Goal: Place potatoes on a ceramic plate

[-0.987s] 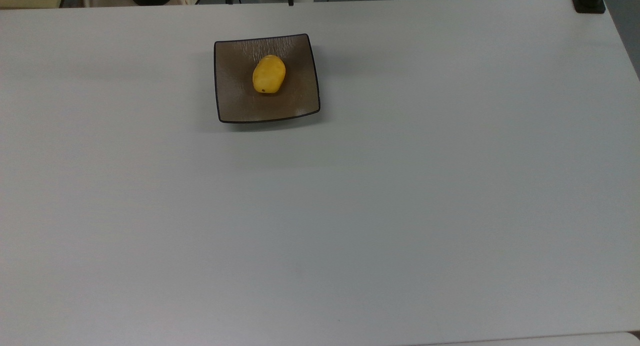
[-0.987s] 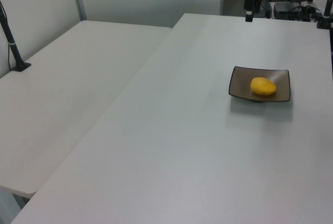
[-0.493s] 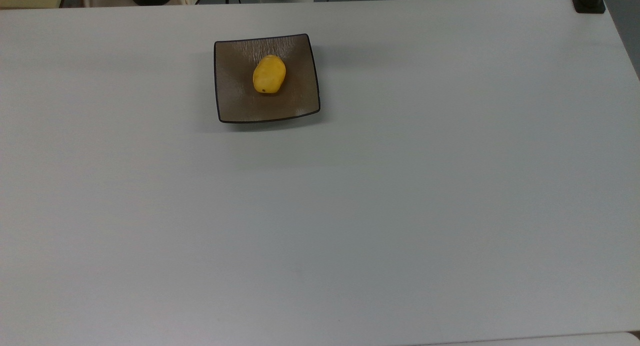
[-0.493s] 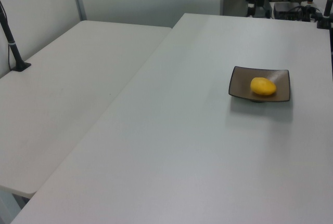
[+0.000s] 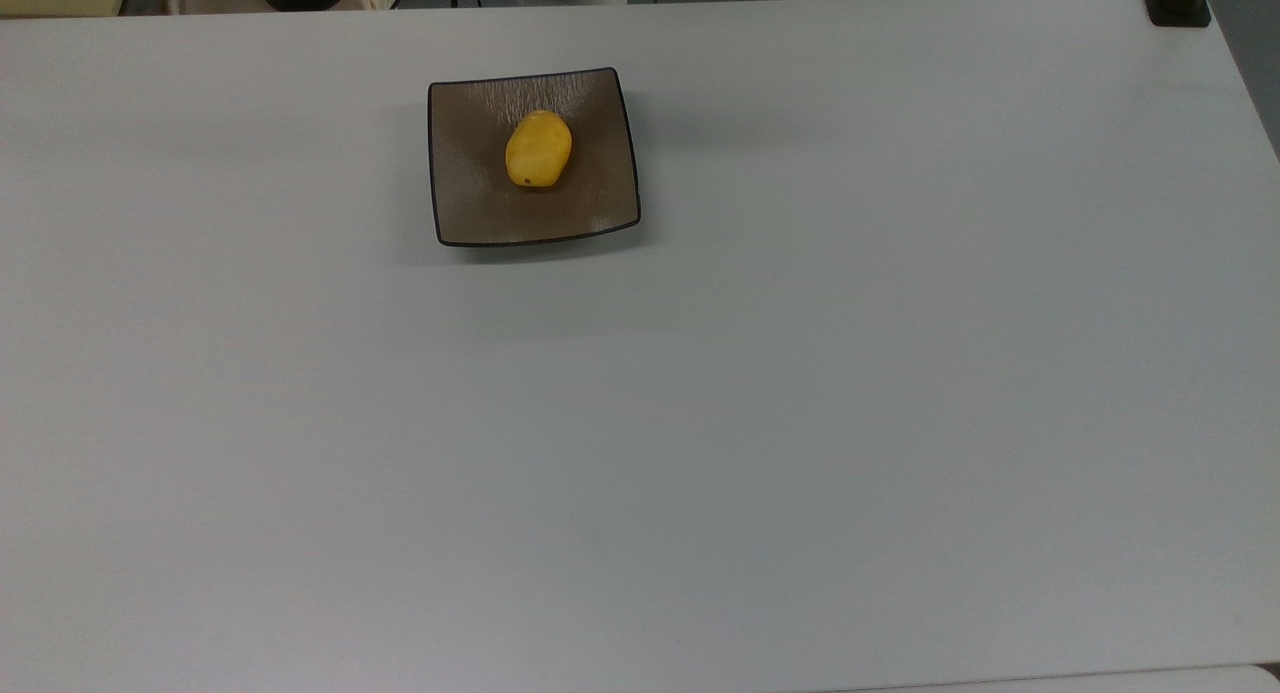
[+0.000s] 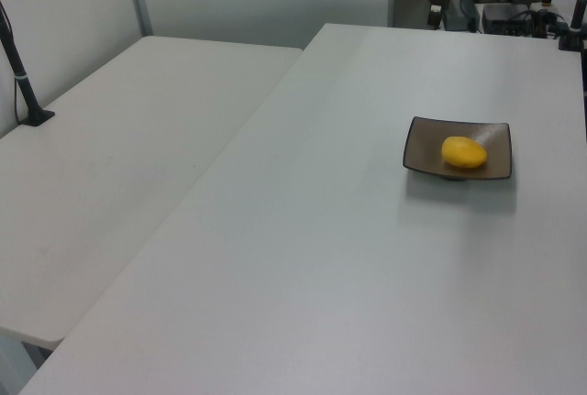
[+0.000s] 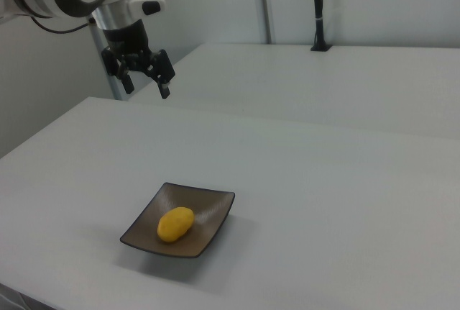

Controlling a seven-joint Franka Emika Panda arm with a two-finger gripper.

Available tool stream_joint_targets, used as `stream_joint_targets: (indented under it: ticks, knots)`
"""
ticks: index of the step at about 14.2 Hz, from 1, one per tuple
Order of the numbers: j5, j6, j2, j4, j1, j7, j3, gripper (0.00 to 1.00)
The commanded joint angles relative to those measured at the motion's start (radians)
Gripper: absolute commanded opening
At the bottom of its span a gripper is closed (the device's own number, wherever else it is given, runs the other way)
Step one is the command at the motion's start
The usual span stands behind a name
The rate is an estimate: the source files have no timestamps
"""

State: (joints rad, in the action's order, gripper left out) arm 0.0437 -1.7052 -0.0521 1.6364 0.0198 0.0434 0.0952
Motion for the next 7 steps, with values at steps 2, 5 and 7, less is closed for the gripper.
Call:
stream_joint_targets:
  ticks: [2,5,7]
  knots:
    - [0.018,-0.028,-0.005,0.037,0.011,0.115,-0.020,1.00]
    - [0.016,-0.027,-0.006,0.040,0.012,0.109,-0.020,1.00]
    - [0.018,-0.027,-0.005,0.040,0.012,0.115,-0.020,1.00]
